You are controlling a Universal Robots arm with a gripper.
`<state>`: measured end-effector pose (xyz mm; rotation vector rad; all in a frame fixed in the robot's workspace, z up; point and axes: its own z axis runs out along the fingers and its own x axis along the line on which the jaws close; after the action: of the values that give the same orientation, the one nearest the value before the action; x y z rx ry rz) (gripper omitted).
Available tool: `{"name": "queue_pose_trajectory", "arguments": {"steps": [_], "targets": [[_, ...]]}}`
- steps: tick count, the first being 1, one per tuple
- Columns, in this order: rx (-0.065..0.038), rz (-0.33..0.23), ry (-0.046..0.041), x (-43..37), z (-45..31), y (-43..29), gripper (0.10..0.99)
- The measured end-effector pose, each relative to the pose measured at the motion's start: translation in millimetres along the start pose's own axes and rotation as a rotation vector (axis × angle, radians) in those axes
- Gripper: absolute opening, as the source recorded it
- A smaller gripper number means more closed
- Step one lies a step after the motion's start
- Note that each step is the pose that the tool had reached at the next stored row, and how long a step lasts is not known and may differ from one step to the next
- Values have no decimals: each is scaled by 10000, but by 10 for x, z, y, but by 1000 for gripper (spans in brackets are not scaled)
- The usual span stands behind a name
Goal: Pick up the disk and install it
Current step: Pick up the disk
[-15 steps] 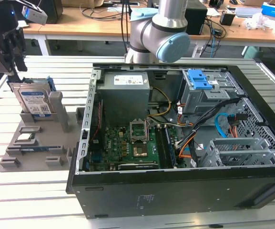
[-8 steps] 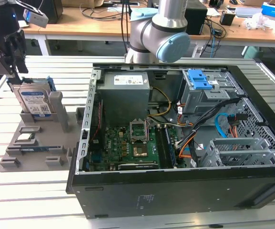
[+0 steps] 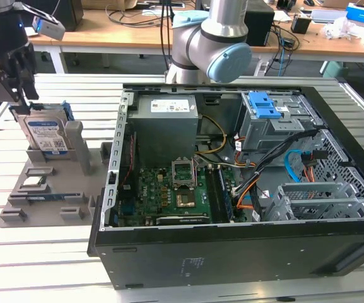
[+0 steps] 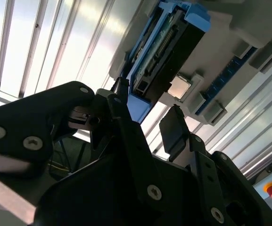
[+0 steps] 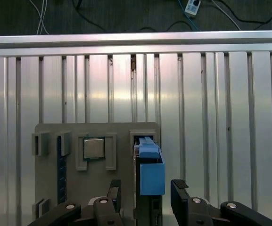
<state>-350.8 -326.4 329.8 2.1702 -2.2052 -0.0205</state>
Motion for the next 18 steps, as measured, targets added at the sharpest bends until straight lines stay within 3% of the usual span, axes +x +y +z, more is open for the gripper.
{"name": "queue_pose_trajectory", "arguments": {"steps": [18], "targets": [[0,-1,26,-46,195,-57,541]]}}
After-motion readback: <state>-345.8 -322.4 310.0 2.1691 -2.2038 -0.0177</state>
